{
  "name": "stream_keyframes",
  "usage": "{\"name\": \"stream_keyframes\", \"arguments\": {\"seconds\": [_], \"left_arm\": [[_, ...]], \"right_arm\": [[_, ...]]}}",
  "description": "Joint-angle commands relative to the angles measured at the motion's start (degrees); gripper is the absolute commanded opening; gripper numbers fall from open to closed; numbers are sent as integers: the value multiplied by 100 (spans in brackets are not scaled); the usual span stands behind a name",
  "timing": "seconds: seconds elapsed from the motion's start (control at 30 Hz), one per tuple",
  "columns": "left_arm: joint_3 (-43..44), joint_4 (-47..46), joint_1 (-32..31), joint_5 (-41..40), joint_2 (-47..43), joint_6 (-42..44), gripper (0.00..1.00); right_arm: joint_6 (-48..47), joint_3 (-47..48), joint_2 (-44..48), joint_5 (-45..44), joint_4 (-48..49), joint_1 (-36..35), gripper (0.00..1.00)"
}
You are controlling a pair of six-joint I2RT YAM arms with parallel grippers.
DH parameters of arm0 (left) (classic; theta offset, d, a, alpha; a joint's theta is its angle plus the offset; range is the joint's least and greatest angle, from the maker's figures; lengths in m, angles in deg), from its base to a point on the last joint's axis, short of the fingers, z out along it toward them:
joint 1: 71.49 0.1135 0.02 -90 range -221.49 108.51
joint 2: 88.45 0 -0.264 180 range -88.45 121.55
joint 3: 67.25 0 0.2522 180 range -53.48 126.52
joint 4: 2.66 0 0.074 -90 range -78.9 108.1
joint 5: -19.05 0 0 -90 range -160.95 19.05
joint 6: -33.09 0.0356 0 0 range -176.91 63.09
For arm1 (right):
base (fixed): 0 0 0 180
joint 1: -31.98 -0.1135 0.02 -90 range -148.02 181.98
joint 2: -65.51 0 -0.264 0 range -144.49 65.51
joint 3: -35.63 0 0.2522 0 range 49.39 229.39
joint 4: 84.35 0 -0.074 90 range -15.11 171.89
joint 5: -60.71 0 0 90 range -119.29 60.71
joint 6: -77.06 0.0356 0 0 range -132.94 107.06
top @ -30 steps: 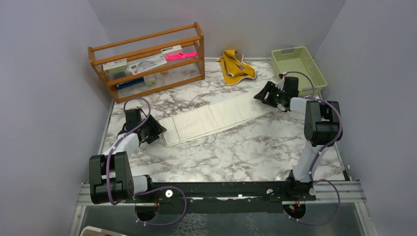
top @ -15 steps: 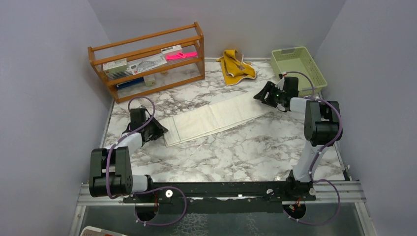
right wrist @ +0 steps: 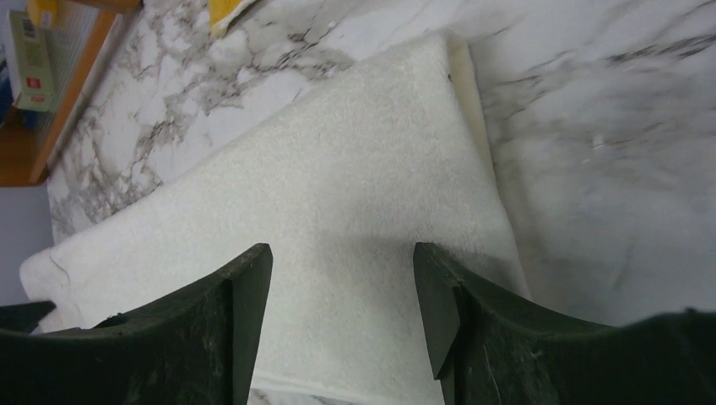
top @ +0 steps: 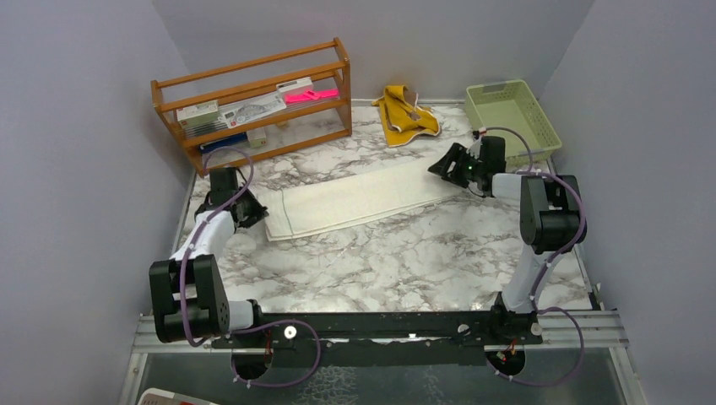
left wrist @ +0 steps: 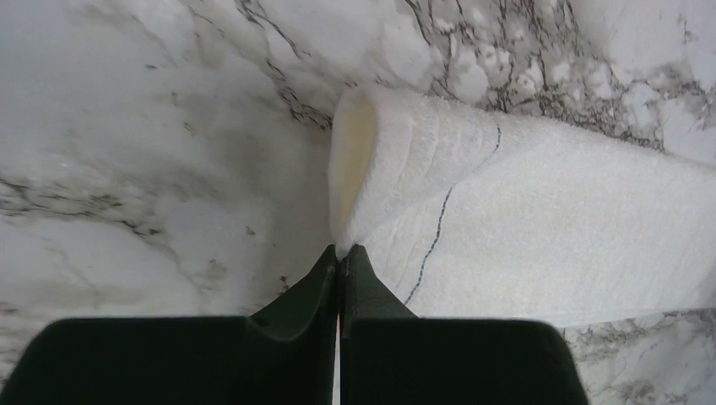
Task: Roll the towels
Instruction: Fold the towel at the center of the board.
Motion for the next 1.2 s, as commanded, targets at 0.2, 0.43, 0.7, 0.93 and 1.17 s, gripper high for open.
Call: {"name": "stream_keyframes", "arguments": {"seconds": [0.2,0.43,0.7,0.93,1.17], "left_arm": [[576,1030,840,-1298,-643,671,0],[630,942,827,-972,-702,447,0],[1310,1306,388,-1045,-771,761,0],[2174,1805,-653,-1716,-526,1042,0],[3001,2103,-1438,-1589,119,1129,0]], "right_arm": [[1080,-789,781,-486,-27,-1318,68],[1005,-565,1589,-878,-543,-1665,74],[180,-466,2626,-1682,-1315,-1440,81],[121,-725,2734,-1540,-1401,-1029,81],[152,-591,2804,-1954,-1721,-737,81]]}}
